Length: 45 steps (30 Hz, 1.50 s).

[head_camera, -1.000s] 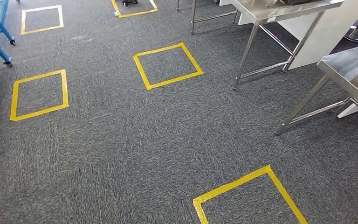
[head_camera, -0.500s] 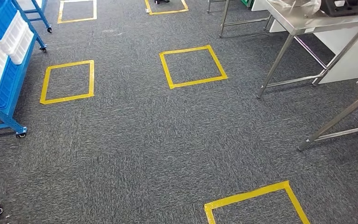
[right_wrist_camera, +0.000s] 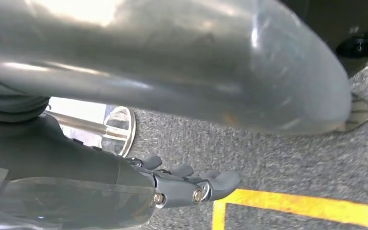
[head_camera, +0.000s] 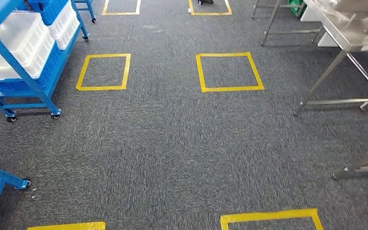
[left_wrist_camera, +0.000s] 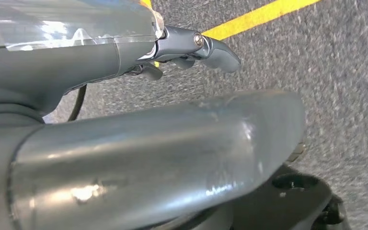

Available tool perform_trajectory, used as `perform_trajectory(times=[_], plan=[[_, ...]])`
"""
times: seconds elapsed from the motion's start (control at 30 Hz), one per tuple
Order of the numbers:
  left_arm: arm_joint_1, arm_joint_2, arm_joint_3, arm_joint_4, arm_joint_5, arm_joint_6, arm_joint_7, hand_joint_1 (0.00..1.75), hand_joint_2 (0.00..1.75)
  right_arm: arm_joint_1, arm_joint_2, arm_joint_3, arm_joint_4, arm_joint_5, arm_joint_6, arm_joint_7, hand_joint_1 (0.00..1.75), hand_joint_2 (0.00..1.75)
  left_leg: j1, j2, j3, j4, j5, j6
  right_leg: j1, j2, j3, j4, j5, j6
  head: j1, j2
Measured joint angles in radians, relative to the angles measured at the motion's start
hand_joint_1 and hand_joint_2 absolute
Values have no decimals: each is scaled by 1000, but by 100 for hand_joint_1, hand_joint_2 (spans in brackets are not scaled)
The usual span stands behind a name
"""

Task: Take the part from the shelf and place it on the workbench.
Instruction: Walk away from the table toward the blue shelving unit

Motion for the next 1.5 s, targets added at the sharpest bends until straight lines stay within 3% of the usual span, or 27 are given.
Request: perform_trajectory(times=[0.07, 0.13, 0.17, 0.23, 0.3, 0.33, 0.37, 0.47, 0.53, 0.6, 0.63, 0.67, 0.73, 0.8, 0.83, 0.9, 0.97, 1.03, 1.1, 1.17, 1.2, 1.23, 1.3, 1.33, 1.37, 1.43, 1.5], plan=[[2, 2, 1, 0, 0, 0, -1, 0, 0, -4, 2, 1, 0, 3, 1, -5, 0, 0, -5, -15, -5, 3, 1, 20, -2, -8, 3, 1, -2, 9, 5, 0], [3, 7, 2, 0, 0, 1, -3, 0, 0, -7, 4, 4, 0, 6, 1, -7, 0, 0, -7, -29, -8, 1, 6, 34, -9, 15, -3, 20, -23, 17, 7, 0], [2, 8, 2, 0, 0, 1, -3, 0, 0, -6, 4, 4, 0, 8, 1, -7, 0, 0, -7, -37, -8, -1, 9, 40, -12, 38, -19, 56, -50, 19, 8, 0], [1, 10, 2, 0, 0, 2, -3, 0, 0, -3, 6, 5, 1, 10, 1, -7, 0, 0, -12, -54, -14, -1, 13, 48, -12, 79, -81, 187, -121, 17, 9, 0], [1, 11, 2, 0, 0, 3, -3, 0, 0, -1, 7, 5, 2, 12, 1, -6, 0, 0, -20, -78, -19, -1, 15, 53, -5, 89, -139, 296, -152, 6, 9, 0], [1, 11, 2, 0, 0, 3, -3, 0, 0, -1, 7, 5, 2, 13, 1, -6, 0, 0, -23, -91, -19, -1, 16, 54, 0, 92, -145, 299, -137, -3, 9, 0], [2, 11, 2, 0, 0, 3, -3, 0, 0, 0, 8, 5, 2, 14, 1, -6, 0, 0, -26, -104, -17, -1, 16, 54, 7, 97, -131, 261, -103, -14, 9, 0], [1, 8, 2, 0, 0, 3, -3, 0, 0, 0, 5, 5, 2, 14, 1, -6, 0, 0, -26, -139, -13, -2, 18, 53, 33, 154, -44, 59, 4, -52, 8, 0], [0, 6, 3, 0, -1, 3, -2, 0, 0, -2, 2, 5, 2, 14, 1, -6, 0, 0, -22, -159, -18, -4, 22, 47, 40, 174, -26, 10, 17, -66, 8, 0], [2, 6, 3, 0, -1, 3, 0, 0, 0, -5, 3, 5, 3, 15, 2, -4, 0, 0, -20, -169, -20, -10, 27, 38, 38, 152, -18, -9, 27, -69, 10, 0], [4, 7, 3, 0, -1, 2, 1, 0, 0, -6, 5, 6, 3, 16, 2, -2, 0, 0, -23, -152, -23, -3, 20, 35, 34, 140, -10, -26, 34, -70, 9, 0], [4, 8, 3, 0, -2, 3, 2, 0, 0, -5, 6, 6, 3, 16, 2, 0, 0, 0, -26, -127, -33, 20, 2, 32, 31, 125, -1, -43, 42, -70, 8, 0], [2, 11, 4, 0, -2, 3, 2, 0, 0, -1, 8, 6, 3, 17, 2, 2, 0, 0, -26, -74, -80, 124, -62, 22, 27, 95, 6, -57, 46, -68, 6, 0], [1, 12, 4, 0, -3, 2, 2, 0, 0, 1, 10, 6, 5, 18, 2, 3, 0, 0, -18, -60, -129, 228, -105, 8, 26, 65, 4, -51, 41, -64, 5, 0], [2, 14, 4, 0, -4, 2, 2, 0, 0, 1, 11, 6, 5, 18, 2, 3, 0, 0, -14, -55, -132, 239, -100, 1, 24, 52, 2, -46, 36, -61, 6, 0], [4, 17, 4, 0, -5, 1, 1, 0, 0, 0, 14, 6, 5, 20, 5, 4, 0, 0, -6, -36, -80, 148, -45, -13, 17, 28, 0, -28, 23, -50, 5, 0], [4, 20, 4, 0, -7, 0, 0, 0, 0, -1, 14, 6, 5, 23, 8, 5, 0, 0, -5, -1, -19, 35, -3, -13, 14, 10, -2, -5, 6, -35, 5, 0], [3, 22, 4, 0, -8, -1, -1, 0, 0, -3, 14, 6, 5, 26, 9, 6, 0, 0, -9, 10, -4, 6, 1, 5, 17, -4, -2, 8, -4, -23, 5, 0], [4, 25, 6, 0, -8, -2, 0, 0, 0, -8, 15, 6, 5, 30, 11, 6, 0, 0, -11, -8, -6, 3, 6, 23, 15, -15, 0, 10, -8, -14, 6, 0], [4, 28, 7, 0, -8, -2, 0, 0, 0, -10, 16, 6, 5, 33, 13, 5, 0, 0, -9, -24, -9, -3, 13, 36, 8, 14, -10, 39, -35, -4, 9, 0], [3, 29, 8, 0, -8, -2, 0, 0, 0, -9, 16, 6, 5, 34, 14, 5, 0, 0, -8, -32, -10, -5, 17, 42, 5, 38, -29, 81, -65, 0, 11, 0], [2, 30, 8, 0, -8, -3, 1, 0, 0, -8, 17, 6, 6, 34, 15, 5, 0, 0, -9, -41, -14, -6, 19, 46, 2, 64, -59, 145, -101, 2, 13, 0], [2, 30, 9, 0, -8, -4, 1, 0, 0, -6, 18, 6, 6, 35, 15, 5, 0, 0, -11, -64, -21, -6, 22, 50, 1, 86, -122, 271, -150, 3, 14, 0], [2, 30, 9, 0, -8, -5, 1, 0, 0, -5, 18, 6, 6, 35, 15, 6, 0, 0, -12, -77, -22, -6, 23, 51, 1, 89, -136, 296, -148, 2, 14, 0], [3, 31, 10, 0, -8, -5, 1, 0, 0, -4, 18, 6, 7, 36, 14, 6, 0, 0, -13, -90, -21, -6, 24, 50, 1, 92, -129, 279, -124, -1, 14, 0], [4, 31, 10, 0, -8, -5, 1, 0, 0, -3, 18, 6, 7, 36, 14, 6, 0, 0, -12, -116, -19, -6, 27, 47, 0, 119, -72, 152, -47, -8, 14, 0], [3, 31, 11, 0, -9, -6, 0, 0, 0, -3, 19, 6, 7, 37, 14, 6, 0, 0, -13, -139, -22, -4, 30, 38, 0, 157, -26, 41, -3, -13, 14, 0]])
